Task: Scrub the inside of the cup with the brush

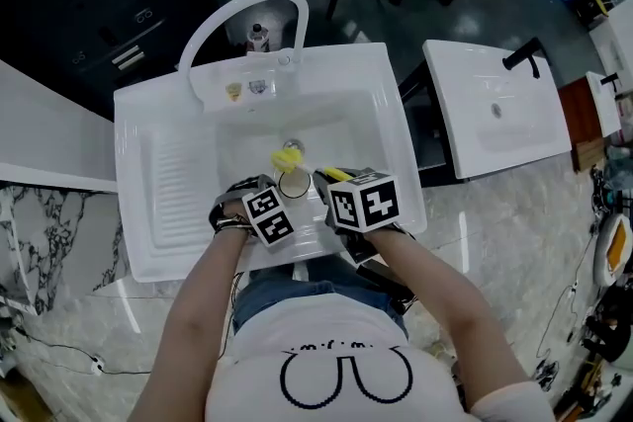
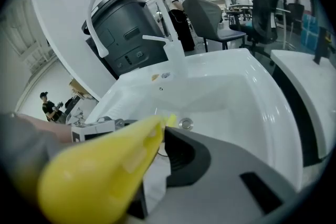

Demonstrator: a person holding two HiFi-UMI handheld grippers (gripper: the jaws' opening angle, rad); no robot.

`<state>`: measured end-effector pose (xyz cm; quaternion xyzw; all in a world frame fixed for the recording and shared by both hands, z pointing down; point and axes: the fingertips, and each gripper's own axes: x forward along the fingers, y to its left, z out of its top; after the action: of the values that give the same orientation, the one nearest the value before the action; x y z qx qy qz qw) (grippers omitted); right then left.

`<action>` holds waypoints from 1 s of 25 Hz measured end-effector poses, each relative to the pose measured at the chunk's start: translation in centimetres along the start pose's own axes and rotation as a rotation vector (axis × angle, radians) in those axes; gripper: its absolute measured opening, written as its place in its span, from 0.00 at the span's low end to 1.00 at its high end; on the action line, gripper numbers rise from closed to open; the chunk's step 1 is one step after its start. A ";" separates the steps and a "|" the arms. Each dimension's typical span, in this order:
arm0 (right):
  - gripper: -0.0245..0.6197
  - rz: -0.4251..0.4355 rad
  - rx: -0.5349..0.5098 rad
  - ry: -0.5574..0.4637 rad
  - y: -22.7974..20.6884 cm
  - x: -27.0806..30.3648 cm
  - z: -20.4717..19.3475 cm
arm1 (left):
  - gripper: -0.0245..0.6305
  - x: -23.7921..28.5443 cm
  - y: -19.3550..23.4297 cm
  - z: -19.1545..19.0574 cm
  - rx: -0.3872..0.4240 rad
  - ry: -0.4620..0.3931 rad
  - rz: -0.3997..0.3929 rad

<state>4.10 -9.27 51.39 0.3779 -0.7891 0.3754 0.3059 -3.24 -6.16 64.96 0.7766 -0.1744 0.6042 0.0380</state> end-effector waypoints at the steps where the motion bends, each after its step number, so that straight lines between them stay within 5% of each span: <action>1: 0.10 -0.004 -0.019 0.012 -0.2 0.5 0.0 | 0.13 0.0 0.0 0.2 0.022 0.003 0.007; 9: 0.10 -0.025 -0.094 0.078 -1.3 4.3 -0.3 | 0.13 -0.2 0.2 1.1 0.144 0.033 0.032; 15: 0.10 -0.003 -0.128 0.084 -1.1 4.7 -0.3 | 0.13 0.0 0.0 1.1 0.136 0.046 0.019; 25: 0.10 0.014 -0.474 0.057 2.1 -1.7 -0.3 | 0.14 -0.1 0.4 1.6 0.058 0.006 0.045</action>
<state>3.30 -7.44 49.46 0.2791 -0.8488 0.1923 0.4057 -1.92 -6.97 64.32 0.7716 -0.1744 0.6118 0.0024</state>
